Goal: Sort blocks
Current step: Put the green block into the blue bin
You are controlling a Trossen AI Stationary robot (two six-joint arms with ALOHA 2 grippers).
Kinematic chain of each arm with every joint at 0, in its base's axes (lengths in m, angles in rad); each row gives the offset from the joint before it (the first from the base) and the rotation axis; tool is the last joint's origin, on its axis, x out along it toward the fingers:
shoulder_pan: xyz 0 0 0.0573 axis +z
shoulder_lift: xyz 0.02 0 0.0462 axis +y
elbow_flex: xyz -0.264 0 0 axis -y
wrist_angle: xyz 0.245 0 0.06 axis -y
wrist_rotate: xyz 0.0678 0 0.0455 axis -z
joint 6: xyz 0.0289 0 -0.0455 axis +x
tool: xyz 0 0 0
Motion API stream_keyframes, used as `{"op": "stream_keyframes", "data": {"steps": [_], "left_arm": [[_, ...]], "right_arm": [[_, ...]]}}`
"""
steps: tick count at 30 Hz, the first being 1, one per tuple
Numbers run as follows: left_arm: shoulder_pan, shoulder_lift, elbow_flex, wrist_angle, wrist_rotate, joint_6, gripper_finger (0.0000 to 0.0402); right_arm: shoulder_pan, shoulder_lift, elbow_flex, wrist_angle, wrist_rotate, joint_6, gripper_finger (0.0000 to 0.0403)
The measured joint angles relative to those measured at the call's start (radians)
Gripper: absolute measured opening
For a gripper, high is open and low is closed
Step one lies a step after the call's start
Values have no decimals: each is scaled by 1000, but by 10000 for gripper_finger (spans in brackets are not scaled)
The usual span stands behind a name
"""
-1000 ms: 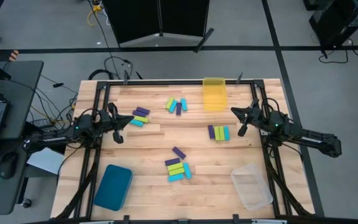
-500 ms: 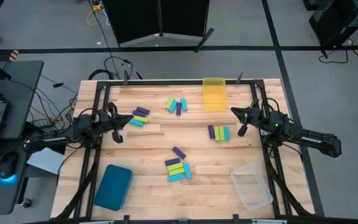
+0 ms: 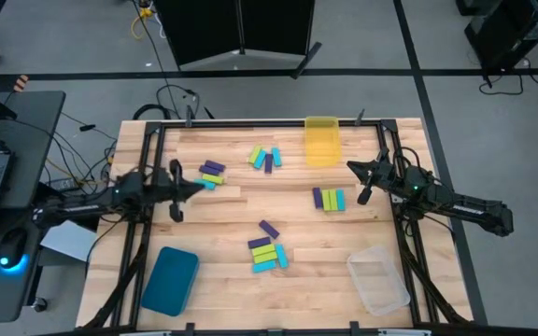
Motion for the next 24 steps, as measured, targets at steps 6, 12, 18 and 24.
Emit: {"op": "stream_keyframes", "data": {"steps": [6,12,18,24], "left_arm": [[0,173,1,36,89,-28,6],[0,361,91,26,138,-68,7],[0,562,272,-102,171,-2,7],[0,758,490,-273,146,-1,7]], "right_arm": [[0,0,0,0,0,0,39],[0,0,0,0,0,0,39],[0,0,0,0,0,0,39],[0,0,0,0,0,0,39]]}}
